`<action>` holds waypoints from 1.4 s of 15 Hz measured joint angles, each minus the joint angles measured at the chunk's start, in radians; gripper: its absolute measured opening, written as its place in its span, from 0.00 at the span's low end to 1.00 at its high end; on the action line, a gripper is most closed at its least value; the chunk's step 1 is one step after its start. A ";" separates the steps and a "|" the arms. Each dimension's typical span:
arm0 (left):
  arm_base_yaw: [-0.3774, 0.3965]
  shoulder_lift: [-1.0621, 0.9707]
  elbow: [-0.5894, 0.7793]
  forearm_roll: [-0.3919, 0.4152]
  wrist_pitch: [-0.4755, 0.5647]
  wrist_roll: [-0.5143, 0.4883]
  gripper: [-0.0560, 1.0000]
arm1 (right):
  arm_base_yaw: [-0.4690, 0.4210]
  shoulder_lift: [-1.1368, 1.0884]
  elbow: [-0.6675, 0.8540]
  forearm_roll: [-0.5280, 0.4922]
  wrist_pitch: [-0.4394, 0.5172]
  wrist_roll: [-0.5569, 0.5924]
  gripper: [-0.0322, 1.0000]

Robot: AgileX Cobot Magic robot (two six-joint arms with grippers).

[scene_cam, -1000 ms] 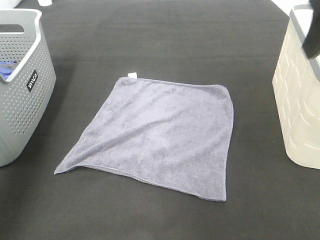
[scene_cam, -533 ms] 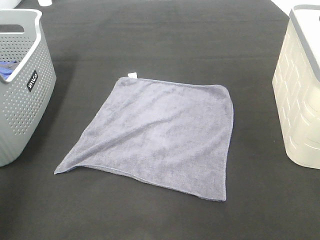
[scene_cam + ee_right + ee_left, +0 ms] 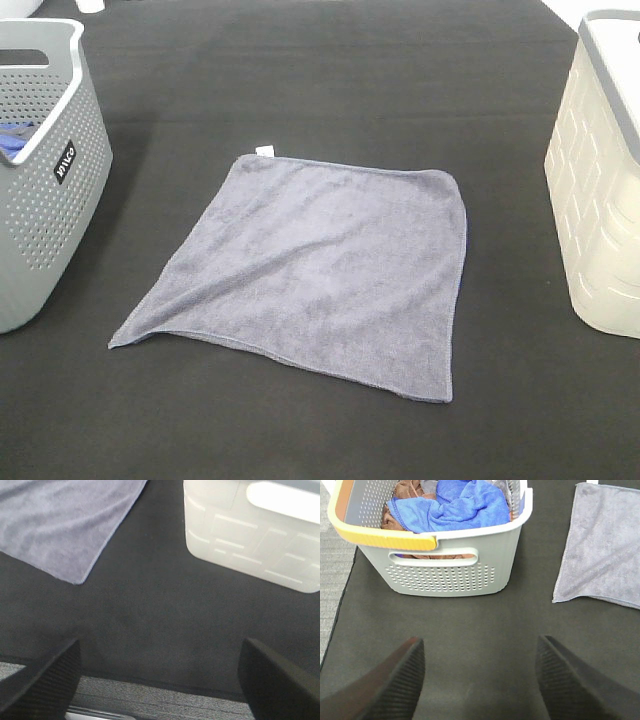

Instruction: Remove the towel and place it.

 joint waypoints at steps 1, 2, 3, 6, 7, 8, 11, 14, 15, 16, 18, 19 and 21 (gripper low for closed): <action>0.000 -0.044 0.030 0.008 0.000 0.000 0.62 | 0.000 -0.040 0.038 0.000 0.000 -0.022 0.78; 0.000 -0.081 0.061 0.021 0.000 0.000 0.62 | 0.000 -0.082 0.074 0.000 -0.006 -0.041 0.78; 0.000 -0.118 0.091 0.036 0.001 0.000 0.62 | 0.000 -0.129 0.107 0.000 -0.031 -0.062 0.78; 0.000 -0.208 0.184 0.040 0.001 0.000 0.62 | 0.000 -0.258 0.159 0.013 -0.093 -0.119 0.78; 0.000 -0.239 0.213 0.023 -0.007 0.003 0.62 | 0.000 -0.289 0.163 0.015 -0.102 -0.123 0.78; 0.000 -0.263 0.227 0.006 -0.025 0.004 0.62 | 0.000 -0.299 0.163 0.020 -0.106 -0.136 0.77; 0.000 -0.318 0.263 -0.028 -0.110 0.007 0.62 | 0.000 -0.300 0.165 0.021 -0.107 -0.150 0.77; 0.000 -0.319 0.270 -0.028 -0.123 0.004 0.62 | 0.000 -0.300 0.165 0.021 -0.107 -0.152 0.77; 0.000 -0.319 0.270 -0.028 -0.127 0.004 0.62 | -0.003 -0.300 0.165 0.022 -0.107 -0.152 0.77; 0.000 -0.319 0.270 -0.028 -0.131 0.004 0.62 | -0.021 -0.300 0.165 0.030 -0.107 -0.152 0.77; 0.001 -0.319 0.270 -0.028 -0.135 0.003 0.62 | -0.144 -0.300 0.165 0.049 -0.107 -0.152 0.77; 0.001 -0.319 0.270 -0.028 -0.135 0.003 0.62 | -0.226 -0.300 0.165 0.053 -0.107 -0.152 0.77; 0.001 -0.319 0.270 -0.028 -0.136 0.003 0.62 | -0.388 -0.300 0.165 0.062 -0.107 -0.152 0.77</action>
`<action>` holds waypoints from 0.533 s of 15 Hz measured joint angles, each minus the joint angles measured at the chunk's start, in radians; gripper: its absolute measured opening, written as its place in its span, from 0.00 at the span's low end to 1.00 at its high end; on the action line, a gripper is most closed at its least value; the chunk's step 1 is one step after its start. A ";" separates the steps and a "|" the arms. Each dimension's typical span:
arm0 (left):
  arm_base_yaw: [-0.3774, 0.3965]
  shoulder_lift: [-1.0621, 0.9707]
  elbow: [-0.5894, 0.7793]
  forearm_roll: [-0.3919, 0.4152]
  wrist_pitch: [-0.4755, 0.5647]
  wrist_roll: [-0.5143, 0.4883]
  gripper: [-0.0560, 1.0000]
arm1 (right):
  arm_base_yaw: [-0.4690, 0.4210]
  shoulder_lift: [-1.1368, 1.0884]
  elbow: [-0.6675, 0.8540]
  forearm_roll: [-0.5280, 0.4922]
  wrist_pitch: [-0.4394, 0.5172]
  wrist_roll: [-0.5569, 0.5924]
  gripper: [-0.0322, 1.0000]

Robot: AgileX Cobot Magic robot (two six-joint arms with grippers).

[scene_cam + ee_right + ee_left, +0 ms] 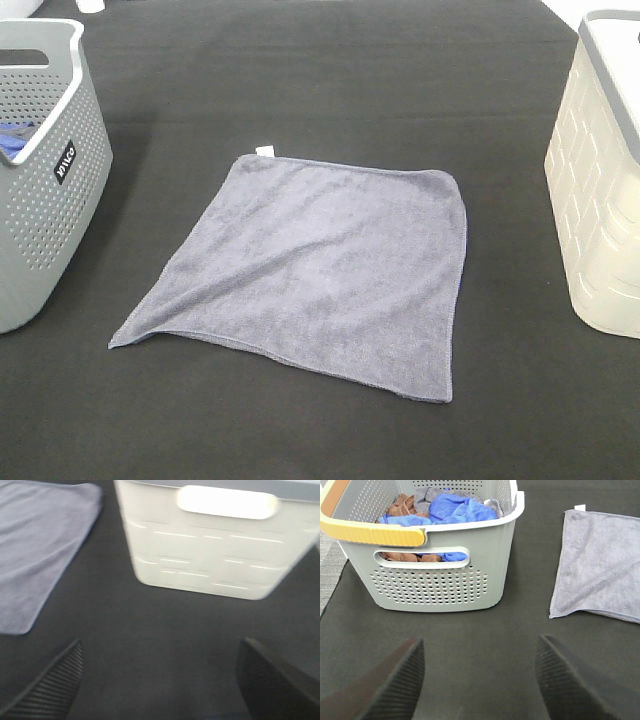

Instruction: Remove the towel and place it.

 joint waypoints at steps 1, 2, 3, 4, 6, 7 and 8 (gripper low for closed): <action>0.000 0.000 0.000 0.000 0.000 0.000 0.62 | -0.049 0.000 0.000 0.000 0.000 0.000 0.77; 0.000 0.000 0.000 0.000 0.000 0.000 0.62 | -0.062 0.000 0.000 0.000 0.000 0.000 0.77; 0.000 0.000 0.000 0.000 0.000 0.000 0.62 | -0.063 0.000 0.000 0.000 0.000 0.000 0.77; 0.000 0.000 0.000 0.000 0.000 0.000 0.62 | -0.063 0.000 0.000 0.000 0.000 0.000 0.77; 0.000 0.000 0.000 0.000 0.000 -0.001 0.62 | -0.063 0.000 0.000 0.000 0.000 0.000 0.77; 0.000 0.000 0.000 0.000 0.000 -0.001 0.62 | -0.063 0.000 0.000 0.000 0.000 0.000 0.77; 0.000 0.000 0.000 0.000 0.000 -0.001 0.62 | -0.063 0.000 0.000 0.000 0.000 0.000 0.77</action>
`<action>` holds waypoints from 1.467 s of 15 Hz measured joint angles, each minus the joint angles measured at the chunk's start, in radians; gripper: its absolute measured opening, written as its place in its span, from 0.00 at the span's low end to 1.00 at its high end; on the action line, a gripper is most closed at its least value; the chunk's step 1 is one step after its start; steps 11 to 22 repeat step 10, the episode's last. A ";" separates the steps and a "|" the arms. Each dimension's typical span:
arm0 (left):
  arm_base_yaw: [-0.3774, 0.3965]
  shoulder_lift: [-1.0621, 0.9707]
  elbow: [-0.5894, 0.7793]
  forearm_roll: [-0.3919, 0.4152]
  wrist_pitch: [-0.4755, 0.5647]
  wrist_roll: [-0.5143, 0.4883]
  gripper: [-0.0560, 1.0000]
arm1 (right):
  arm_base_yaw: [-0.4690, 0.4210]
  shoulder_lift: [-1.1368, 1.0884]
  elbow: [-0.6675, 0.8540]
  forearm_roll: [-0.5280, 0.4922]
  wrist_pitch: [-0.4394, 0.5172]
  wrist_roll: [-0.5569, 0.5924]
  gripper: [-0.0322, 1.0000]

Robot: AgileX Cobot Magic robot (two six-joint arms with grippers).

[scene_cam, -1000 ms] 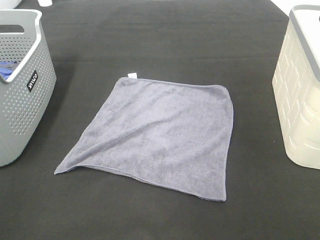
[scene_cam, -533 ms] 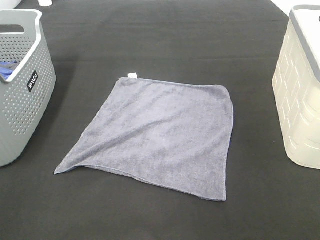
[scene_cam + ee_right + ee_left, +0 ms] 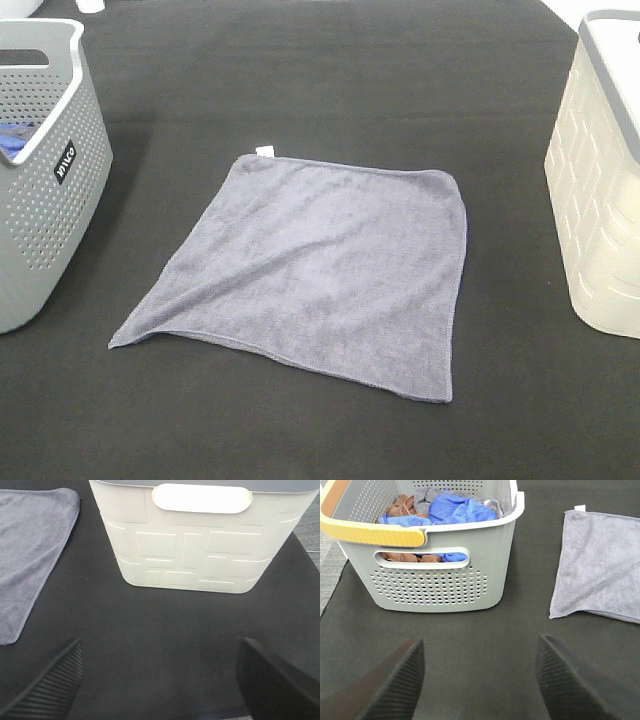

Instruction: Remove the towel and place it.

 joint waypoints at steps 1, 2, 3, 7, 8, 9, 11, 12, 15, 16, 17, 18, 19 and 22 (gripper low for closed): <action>0.000 0.000 0.000 0.000 0.000 0.000 0.62 | 0.000 0.000 0.000 0.000 0.000 0.000 0.77; 0.000 0.000 0.000 0.000 0.000 0.000 0.62 | 0.000 0.000 0.000 0.000 0.000 0.000 0.77; 0.000 0.000 0.000 0.000 0.000 0.000 0.62 | 0.000 0.000 0.000 0.000 0.000 0.000 0.76; 0.000 0.000 0.000 0.000 0.000 0.000 0.62 | 0.000 0.000 0.000 0.000 0.000 0.000 0.76; 0.000 0.000 0.000 0.000 0.000 0.000 0.62 | 0.000 0.000 0.000 0.000 0.000 0.000 0.76; 0.000 0.000 0.000 0.000 0.000 0.000 0.62 | 0.000 0.000 0.000 0.000 0.000 0.000 0.76; 0.000 0.000 0.000 0.000 0.000 0.000 0.62 | 0.000 0.000 0.000 0.000 0.000 0.000 0.76; 0.000 0.000 0.000 0.000 0.000 0.000 0.62 | 0.000 0.000 0.000 0.000 0.000 0.000 0.76; 0.000 0.000 0.000 0.000 0.000 0.000 0.62 | 0.000 0.000 0.000 0.000 0.000 0.000 0.76; 0.000 0.000 0.000 0.000 0.000 0.000 0.62 | 0.000 0.000 0.000 0.000 0.000 0.000 0.76; 0.000 0.000 0.000 0.000 0.000 0.000 0.62 | 0.000 0.000 0.000 0.000 0.000 0.000 0.76; 0.000 0.000 0.000 0.000 0.000 0.000 0.62 | 0.000 0.000 0.000 0.000 0.000 0.000 0.76; 0.000 0.000 0.000 0.000 0.000 0.000 0.62 | 0.000 0.000 0.000 0.000 0.000 0.000 0.76; 0.000 0.000 0.000 0.000 0.000 0.000 0.62 | 0.000 0.000 0.000 0.000 0.000 0.000 0.76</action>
